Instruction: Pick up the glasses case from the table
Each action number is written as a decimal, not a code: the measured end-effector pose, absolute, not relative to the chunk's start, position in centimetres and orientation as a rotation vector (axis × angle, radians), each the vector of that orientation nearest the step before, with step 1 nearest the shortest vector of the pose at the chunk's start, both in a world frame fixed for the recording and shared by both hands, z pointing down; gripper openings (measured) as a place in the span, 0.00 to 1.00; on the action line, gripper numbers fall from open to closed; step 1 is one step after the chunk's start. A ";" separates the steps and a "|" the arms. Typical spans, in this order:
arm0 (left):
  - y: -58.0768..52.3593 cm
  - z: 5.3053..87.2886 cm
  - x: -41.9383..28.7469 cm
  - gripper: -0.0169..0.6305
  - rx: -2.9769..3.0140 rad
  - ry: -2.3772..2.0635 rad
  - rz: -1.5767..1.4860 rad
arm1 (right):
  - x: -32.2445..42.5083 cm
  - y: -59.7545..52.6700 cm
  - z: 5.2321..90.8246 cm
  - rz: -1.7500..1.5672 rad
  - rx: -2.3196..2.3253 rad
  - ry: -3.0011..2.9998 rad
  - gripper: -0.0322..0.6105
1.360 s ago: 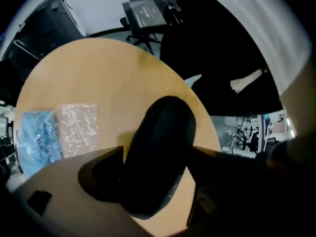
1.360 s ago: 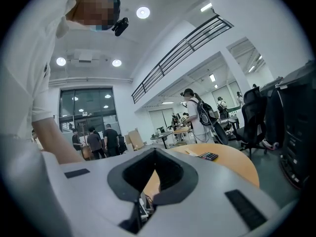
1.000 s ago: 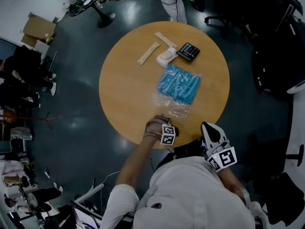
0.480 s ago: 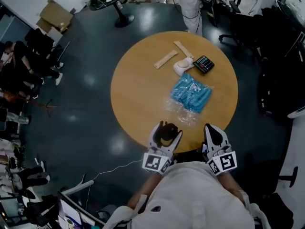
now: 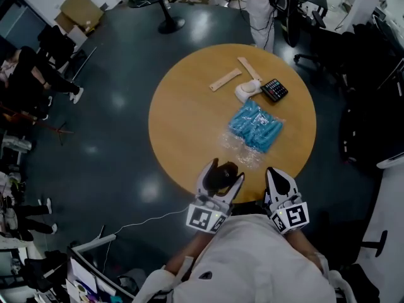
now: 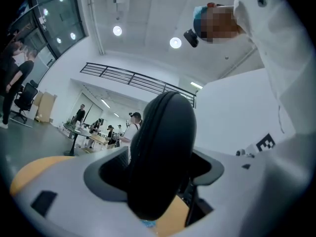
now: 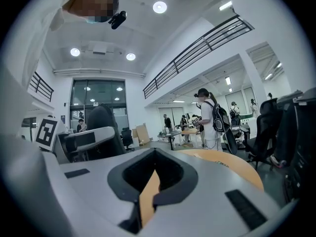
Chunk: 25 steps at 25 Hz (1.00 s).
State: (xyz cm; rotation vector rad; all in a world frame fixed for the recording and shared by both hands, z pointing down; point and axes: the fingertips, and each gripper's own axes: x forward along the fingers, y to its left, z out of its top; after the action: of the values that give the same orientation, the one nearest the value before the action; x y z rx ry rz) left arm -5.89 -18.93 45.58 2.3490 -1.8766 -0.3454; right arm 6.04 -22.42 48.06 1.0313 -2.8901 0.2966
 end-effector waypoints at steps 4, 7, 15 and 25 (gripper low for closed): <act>-19.2 45.8 -5.6 0.57 2.360 -1.867 -0.326 | 5.9 -22.2 48.1 0.253 1.008 -2.882 0.07; -19.4 45.8 -5.4 0.57 2.366 -1.866 -0.318 | 5.8 -22.2 48.1 0.242 0.998 -2.883 0.07; -19.8 45.9 -5.7 0.57 2.355 -1.848 -0.328 | 5.4 -22.3 48.0 0.236 0.991 -2.886 0.07; -19.6 46.0 -5.7 0.57 2.353 -1.840 -0.319 | 5.0 -22.3 48.0 0.243 0.985 -2.887 0.07</act>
State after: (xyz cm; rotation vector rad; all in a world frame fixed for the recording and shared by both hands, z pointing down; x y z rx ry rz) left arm -5.72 -19.60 46.02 2.3535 -1.8403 -0.3186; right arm 5.00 -22.25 48.05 0.9850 -2.8868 0.2426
